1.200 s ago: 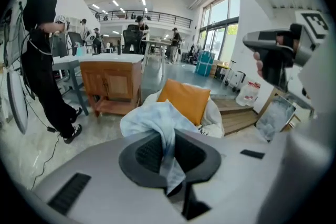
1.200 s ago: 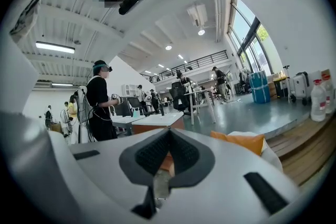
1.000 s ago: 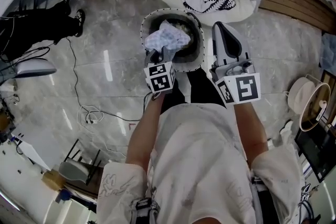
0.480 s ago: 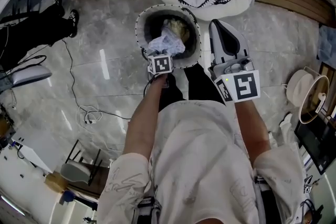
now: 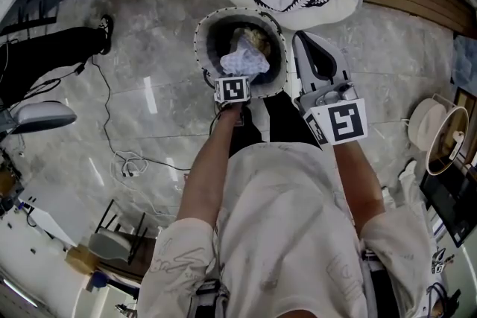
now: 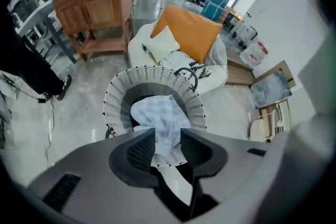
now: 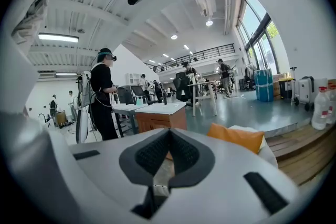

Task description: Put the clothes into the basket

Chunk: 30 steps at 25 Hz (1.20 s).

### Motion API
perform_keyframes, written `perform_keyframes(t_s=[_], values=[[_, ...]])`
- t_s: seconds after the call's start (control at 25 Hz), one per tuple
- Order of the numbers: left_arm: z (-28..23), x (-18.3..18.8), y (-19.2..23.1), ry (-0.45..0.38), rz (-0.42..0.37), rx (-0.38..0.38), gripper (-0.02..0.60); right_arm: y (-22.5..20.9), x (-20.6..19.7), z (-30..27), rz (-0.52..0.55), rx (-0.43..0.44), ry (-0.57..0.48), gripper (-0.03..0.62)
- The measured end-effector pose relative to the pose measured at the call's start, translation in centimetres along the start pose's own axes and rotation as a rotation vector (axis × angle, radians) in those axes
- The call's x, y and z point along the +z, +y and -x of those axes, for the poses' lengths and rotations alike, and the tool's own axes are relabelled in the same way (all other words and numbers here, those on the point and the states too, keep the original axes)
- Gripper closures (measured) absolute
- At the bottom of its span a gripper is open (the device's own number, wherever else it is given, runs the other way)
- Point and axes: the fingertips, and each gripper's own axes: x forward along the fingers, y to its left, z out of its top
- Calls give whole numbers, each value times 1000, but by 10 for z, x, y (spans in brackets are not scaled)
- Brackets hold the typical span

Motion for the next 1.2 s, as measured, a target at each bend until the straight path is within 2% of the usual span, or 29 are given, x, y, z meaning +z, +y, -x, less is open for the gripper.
perform_keyframes(t_s=[0.12, 0.2, 0.36, 0.6, 0.76, 0.96, 1.2], values=[[-2, -7, 5, 9, 129, -41, 414, 1, 0, -4, -4, -3, 1, 606], [-3, -16, 9, 24, 174, -51, 413, 2, -1, -5, -6, -5, 4, 606], [1, -30, 13, 27, 188, -63, 413, 6, 1, -7, 4, -3, 3, 606], [15, -42, 14, -15, 234, -113, 413, 16, 10, -10, 19, 0, -10, 606], [33, -38, 13, -68, 209, -124, 413, 24, 18, -8, 32, 1, -24, 606], [71, -14, 9, -186, 166, -136, 413, 37, 30, -5, 48, 11, -41, 606], [148, 37, 0, -427, 65, -111, 413, 49, 48, 4, 65, 6, -62, 606]])
